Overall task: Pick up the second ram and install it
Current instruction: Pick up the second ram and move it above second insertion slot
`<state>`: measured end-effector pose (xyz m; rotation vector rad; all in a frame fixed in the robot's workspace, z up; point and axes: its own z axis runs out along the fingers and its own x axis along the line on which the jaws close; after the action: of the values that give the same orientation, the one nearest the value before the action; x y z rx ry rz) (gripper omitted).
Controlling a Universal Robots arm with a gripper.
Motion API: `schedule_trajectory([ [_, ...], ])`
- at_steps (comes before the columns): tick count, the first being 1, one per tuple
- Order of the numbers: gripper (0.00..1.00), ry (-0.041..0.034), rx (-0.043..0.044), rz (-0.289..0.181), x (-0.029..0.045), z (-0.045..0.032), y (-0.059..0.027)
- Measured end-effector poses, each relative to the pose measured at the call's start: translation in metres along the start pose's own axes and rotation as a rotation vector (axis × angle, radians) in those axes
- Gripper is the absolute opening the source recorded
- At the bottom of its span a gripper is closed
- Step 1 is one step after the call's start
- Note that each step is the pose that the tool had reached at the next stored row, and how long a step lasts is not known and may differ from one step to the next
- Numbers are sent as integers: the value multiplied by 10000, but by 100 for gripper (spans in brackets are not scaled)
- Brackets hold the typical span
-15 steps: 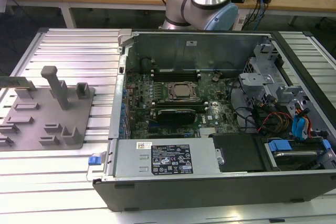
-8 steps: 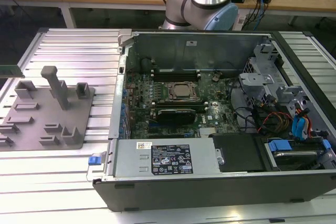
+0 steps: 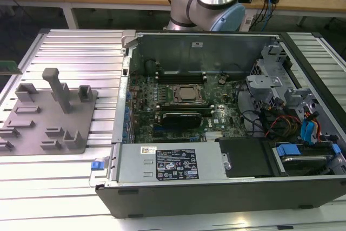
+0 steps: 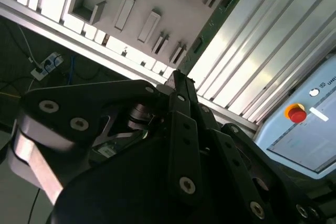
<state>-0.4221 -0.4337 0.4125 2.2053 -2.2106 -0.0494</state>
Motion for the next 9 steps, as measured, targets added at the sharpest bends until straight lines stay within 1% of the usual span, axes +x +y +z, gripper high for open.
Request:
schedule_trajectory([
  [6, 9, -1, 1, -2, 0, -3, -104],
  [7, 9, -1, 2, -2, 0, -4, -145],
  [9, 9, -1, 1, -2, 0, -6, -200],
])
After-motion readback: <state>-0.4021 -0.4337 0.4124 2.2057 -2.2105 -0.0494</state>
